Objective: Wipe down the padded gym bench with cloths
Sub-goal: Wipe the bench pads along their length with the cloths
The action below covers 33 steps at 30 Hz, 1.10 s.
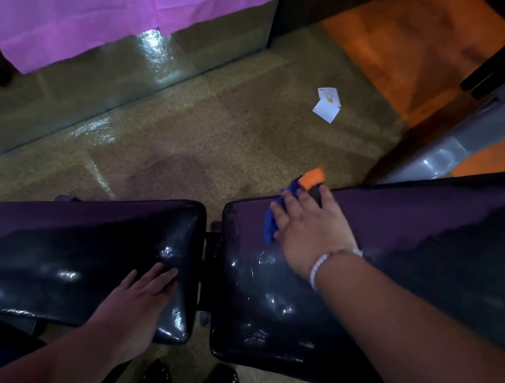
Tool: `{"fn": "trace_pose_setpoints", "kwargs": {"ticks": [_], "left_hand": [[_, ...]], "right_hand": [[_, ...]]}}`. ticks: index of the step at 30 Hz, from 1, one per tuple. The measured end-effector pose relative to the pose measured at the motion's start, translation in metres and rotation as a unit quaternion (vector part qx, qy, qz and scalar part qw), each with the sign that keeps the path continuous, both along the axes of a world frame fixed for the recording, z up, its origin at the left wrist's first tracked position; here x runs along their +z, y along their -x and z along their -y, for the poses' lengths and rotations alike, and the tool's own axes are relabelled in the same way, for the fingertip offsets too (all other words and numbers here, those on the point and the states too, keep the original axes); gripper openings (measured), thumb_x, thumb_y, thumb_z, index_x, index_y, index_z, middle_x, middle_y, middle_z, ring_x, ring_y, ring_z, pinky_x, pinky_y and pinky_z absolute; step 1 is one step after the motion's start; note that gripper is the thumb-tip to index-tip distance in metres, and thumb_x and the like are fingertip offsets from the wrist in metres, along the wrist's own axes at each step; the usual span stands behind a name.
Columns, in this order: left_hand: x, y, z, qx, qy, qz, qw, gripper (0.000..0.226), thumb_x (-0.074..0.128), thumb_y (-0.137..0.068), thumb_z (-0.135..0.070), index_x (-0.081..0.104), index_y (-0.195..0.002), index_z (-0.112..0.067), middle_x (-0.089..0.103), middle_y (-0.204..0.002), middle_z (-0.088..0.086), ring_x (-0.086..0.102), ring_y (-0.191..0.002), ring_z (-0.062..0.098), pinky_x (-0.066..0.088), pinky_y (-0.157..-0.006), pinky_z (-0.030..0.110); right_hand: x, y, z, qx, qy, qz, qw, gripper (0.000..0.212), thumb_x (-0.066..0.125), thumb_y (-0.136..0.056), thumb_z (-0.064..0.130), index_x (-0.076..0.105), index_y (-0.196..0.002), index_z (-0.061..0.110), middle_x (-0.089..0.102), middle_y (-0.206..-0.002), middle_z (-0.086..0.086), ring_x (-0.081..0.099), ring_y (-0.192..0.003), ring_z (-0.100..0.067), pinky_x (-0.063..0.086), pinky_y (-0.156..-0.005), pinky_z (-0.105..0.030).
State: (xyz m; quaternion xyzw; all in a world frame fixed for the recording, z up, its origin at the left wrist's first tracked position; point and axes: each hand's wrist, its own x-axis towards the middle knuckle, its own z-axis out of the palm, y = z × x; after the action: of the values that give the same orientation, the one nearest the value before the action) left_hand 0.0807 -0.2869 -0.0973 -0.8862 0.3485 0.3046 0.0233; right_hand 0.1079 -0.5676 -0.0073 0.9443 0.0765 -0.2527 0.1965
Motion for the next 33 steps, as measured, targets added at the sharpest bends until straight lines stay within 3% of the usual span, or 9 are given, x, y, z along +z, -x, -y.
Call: {"fn": "trace_pose_setpoints", "kwargs": {"ticks": [3, 8, 12, 13, 15, 18, 22, 27, 33], "left_hand": [[0.002, -0.001, -0.001, -0.008, 0.028, -0.011, 1.000, 0.065, 0.036, -0.090, -0.017, 0.004, -0.146, -0.019, -0.020, -0.148, -0.013, -0.017, -0.139, 0.014, -0.003, -0.113, 0.036], [0.002, -0.006, -0.002, -0.010, 0.008, -0.003, 1.000, 0.068, 0.039, -0.087, -0.017, 0.005, -0.146, -0.019, -0.019, -0.150, -0.010, -0.021, -0.134, 0.013, -0.001, -0.113, 0.035], [0.004, -0.007, -0.003, -0.047, -0.035, -0.010, 0.998, 0.083, 0.079, -0.041, -0.027, 0.059, -0.121, -0.017, 0.050, -0.138, -0.001, 0.028, -0.127, 0.018, 0.044, -0.091, 0.041], [0.007, -0.006, -0.001, -0.036, -0.041, -0.015, 0.998, 0.083, 0.079, -0.042, -0.027, 0.058, -0.121, -0.016, 0.049, -0.138, -0.001, 0.027, -0.127, 0.017, 0.042, -0.092, 0.040], [0.009, -0.001, 0.001, -0.023, -0.008, -0.013, 1.000, 0.076, 0.060, -0.074, -0.026, 0.027, -0.142, -0.016, 0.005, -0.153, -0.004, -0.003, -0.134, 0.015, 0.017, -0.109, 0.039], [0.009, -0.001, 0.006, -0.017, -0.020, -0.025, 0.999, 0.065, 0.033, -0.091, -0.025, -0.002, -0.146, -0.018, -0.029, -0.141, -0.010, -0.025, -0.133, 0.011, -0.004, -0.114, 0.037], [0.009, -0.001, 0.007, 0.004, -0.030, -0.034, 0.999, 0.064, 0.033, -0.091, -0.026, 0.000, -0.146, -0.019, -0.021, -0.153, -0.009, -0.025, -0.131, 0.009, -0.003, -0.114, 0.038], [0.012, 0.000, 0.007, -0.001, -0.028, -0.040, 0.999, 0.063, 0.032, -0.092, -0.026, 0.002, -0.146, -0.018, -0.017, -0.155, -0.007, -0.029, -0.125, 0.009, -0.005, -0.113, 0.036], [0.030, -0.002, 0.040, 0.077, -0.043, -0.050, 0.995, 0.065, 0.035, -0.092, -0.036, 0.002, -0.147, -0.022, -0.009, -0.156, -0.006, -0.011, -0.142, 0.018, 0.001, -0.115, 0.044]], "right_hand": [[-0.008, 0.064, -0.029, 0.084, -0.053, -0.058, 0.993, 0.056, 0.031, -0.092, 0.030, 0.027, -0.146, 0.014, 0.023, -0.155, -0.013, 0.021, -0.142, -0.032, 0.003, -0.112, -0.059], [-0.011, 0.138, -0.027, 0.151, -0.083, -0.148, 0.974, 0.052, 0.039, -0.076, 0.036, 0.064, -0.119, 0.020, 0.060, -0.131, -0.005, 0.057, -0.120, -0.027, 0.019, -0.109, -0.059], [0.009, 0.094, 0.007, 0.106, -0.086, -0.078, 0.988, 0.052, 0.057, -0.072, 0.047, 0.066, -0.116, 0.022, 0.063, -0.126, -0.003, 0.060, -0.115, -0.025, 0.036, -0.100, -0.057], [0.016, 0.075, 0.018, 0.069, -0.071, -0.044, 0.994, 0.050, 0.046, -0.076, 0.044, 0.066, -0.116, 0.021, 0.063, -0.126, -0.005, 0.060, -0.115, -0.026, 0.031, -0.101, -0.056], [0.028, 0.039, 0.035, 0.014, -0.032, 0.017, 0.999, 0.058, 0.026, -0.082, 0.040, 0.061, -0.124, 0.019, 0.058, -0.133, -0.007, 0.054, -0.122, -0.028, 0.022, -0.104, -0.053], [0.032, 0.005, 0.043, -0.036, 0.031, 0.043, 0.998, 0.058, 0.012, -0.094, 0.041, 0.027, -0.146, 0.020, 0.029, -0.154, -0.005, 0.021, -0.143, -0.027, 0.005, -0.113, -0.056], [0.023, 0.027, 0.018, -0.025, 0.014, 0.037, 0.999, 0.058, 0.015, -0.095, 0.036, 0.012, -0.149, 0.015, 0.012, -0.159, -0.010, 0.009, -0.145, -0.029, -0.002, -0.112, -0.056], [0.006, 0.118, -0.007, 0.060, -0.059, -0.054, 0.995, 0.058, 0.031, -0.081, 0.033, 0.057, -0.128, 0.009, 0.052, -0.138, -0.015, 0.050, -0.124, -0.034, 0.010, -0.108, -0.057], [0.032, 0.089, 0.035, 0.015, -0.069, -0.011, 0.997, 0.050, 0.049, -0.075, 0.035, 0.063, -0.120, 0.019, 0.059, -0.131, -0.007, 0.057, -0.119, -0.026, 0.026, -0.102, -0.053]]}}
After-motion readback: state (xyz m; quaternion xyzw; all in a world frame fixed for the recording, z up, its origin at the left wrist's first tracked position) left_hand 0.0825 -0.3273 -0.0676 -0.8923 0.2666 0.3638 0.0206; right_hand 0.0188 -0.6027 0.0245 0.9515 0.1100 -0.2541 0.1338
